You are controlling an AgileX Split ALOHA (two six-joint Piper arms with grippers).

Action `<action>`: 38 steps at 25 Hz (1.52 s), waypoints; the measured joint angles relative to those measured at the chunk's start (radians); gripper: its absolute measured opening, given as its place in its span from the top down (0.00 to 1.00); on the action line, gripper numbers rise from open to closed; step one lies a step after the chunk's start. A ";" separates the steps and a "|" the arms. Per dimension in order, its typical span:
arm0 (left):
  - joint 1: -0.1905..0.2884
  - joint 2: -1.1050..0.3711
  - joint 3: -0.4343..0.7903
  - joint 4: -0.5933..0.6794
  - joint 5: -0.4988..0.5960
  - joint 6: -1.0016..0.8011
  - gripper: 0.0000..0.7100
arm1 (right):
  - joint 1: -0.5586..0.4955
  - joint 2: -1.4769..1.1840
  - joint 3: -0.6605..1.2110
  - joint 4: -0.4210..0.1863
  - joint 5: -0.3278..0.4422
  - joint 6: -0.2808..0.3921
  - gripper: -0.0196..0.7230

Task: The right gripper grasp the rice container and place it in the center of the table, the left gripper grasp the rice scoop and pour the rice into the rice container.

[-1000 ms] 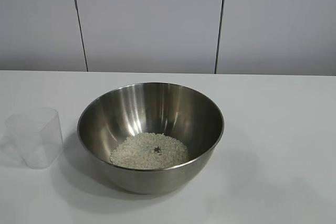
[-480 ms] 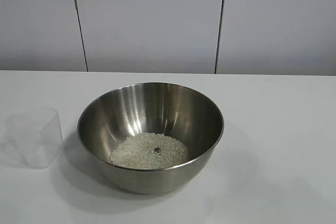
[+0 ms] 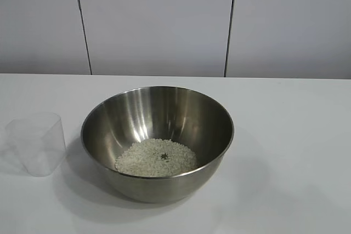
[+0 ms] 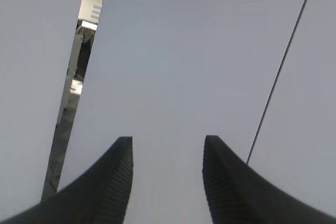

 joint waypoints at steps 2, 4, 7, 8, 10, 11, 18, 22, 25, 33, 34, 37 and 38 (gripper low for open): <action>-0.075 -0.081 0.000 -0.006 0.112 0.035 0.56 | 0.000 0.000 0.000 0.000 0.000 0.000 0.42; -0.131 -0.166 -0.001 -0.043 0.261 0.103 0.56 | 0.000 0.000 0.000 0.000 0.000 0.000 0.42; -0.193 -0.276 -0.003 -0.206 0.514 0.294 0.56 | 0.000 0.000 0.000 0.000 0.000 0.000 0.42; -0.207 -0.301 -0.004 -0.282 0.601 0.383 0.56 | 0.000 0.000 0.000 0.000 0.000 0.000 0.42; -0.215 -0.342 -0.004 -0.424 0.743 0.556 0.56 | 0.000 0.000 0.000 0.000 0.000 0.000 0.42; -0.215 -0.354 -0.004 -0.500 0.811 0.650 0.56 | 0.000 0.000 0.000 0.000 0.000 0.000 0.42; -0.216 -0.361 -0.004 -0.793 1.182 0.996 0.56 | 0.000 0.000 0.000 0.000 0.000 0.000 0.42; -0.216 -0.386 0.013 -0.807 1.199 1.003 0.56 | 0.000 0.000 0.000 0.000 0.000 0.000 0.42; -0.216 -0.464 0.071 -0.808 1.201 1.000 0.56 | 0.000 0.000 0.000 0.000 0.000 0.000 0.42; -0.216 -0.593 0.226 -0.809 1.184 0.989 0.56 | 0.000 0.000 0.000 0.000 0.000 0.000 0.42; -0.216 -0.593 0.241 -0.809 1.181 0.989 0.56 | 0.000 0.000 0.000 0.000 0.000 0.000 0.42; -0.216 -0.593 0.288 -0.814 1.134 0.989 0.56 | 0.000 0.000 0.000 0.000 -0.001 0.000 0.42; -0.216 -0.593 0.295 -0.816 1.116 0.989 0.56 | 0.000 0.000 0.000 0.000 -0.001 0.000 0.42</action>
